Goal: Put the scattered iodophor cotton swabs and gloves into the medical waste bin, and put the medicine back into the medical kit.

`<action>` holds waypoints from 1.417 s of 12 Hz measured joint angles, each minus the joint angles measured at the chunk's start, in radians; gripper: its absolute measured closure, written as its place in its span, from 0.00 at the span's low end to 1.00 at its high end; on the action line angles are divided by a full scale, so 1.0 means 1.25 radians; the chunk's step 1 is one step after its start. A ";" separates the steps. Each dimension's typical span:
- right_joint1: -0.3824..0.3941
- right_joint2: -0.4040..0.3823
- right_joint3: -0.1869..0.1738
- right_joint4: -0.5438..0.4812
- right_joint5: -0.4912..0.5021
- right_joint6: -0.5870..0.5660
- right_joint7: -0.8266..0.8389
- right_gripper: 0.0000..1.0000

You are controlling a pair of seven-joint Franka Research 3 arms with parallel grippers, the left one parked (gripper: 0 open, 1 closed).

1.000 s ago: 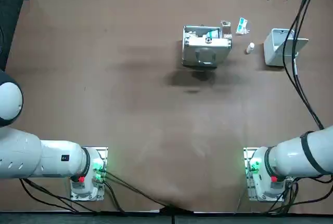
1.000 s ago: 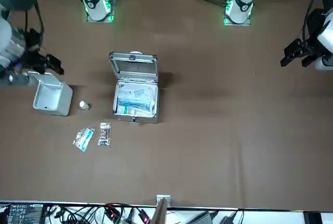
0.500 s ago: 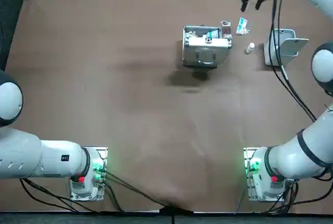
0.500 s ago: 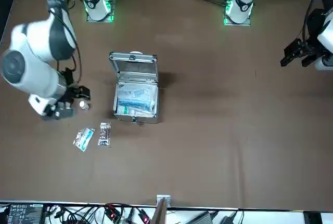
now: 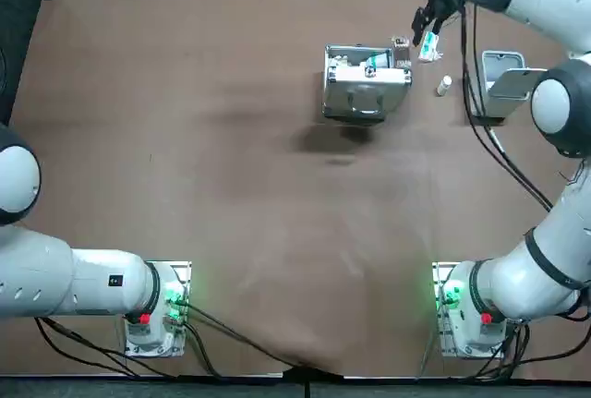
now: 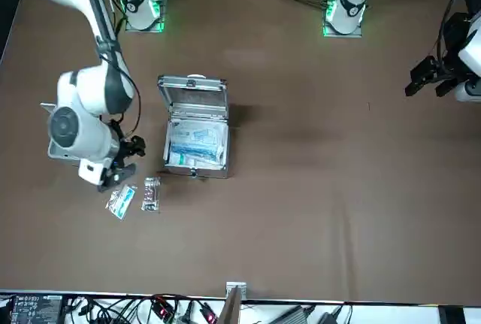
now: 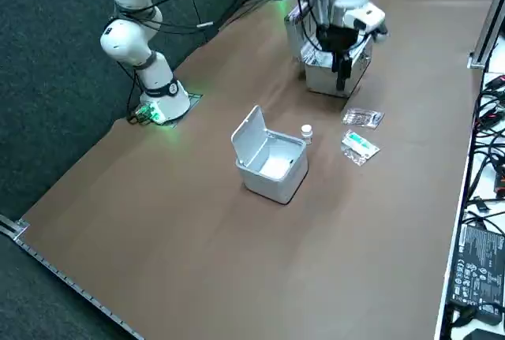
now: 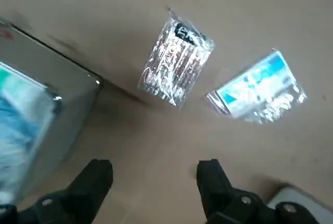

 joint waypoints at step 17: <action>0.007 0.133 -0.002 -0.015 -0.229 0.164 -0.204 0.26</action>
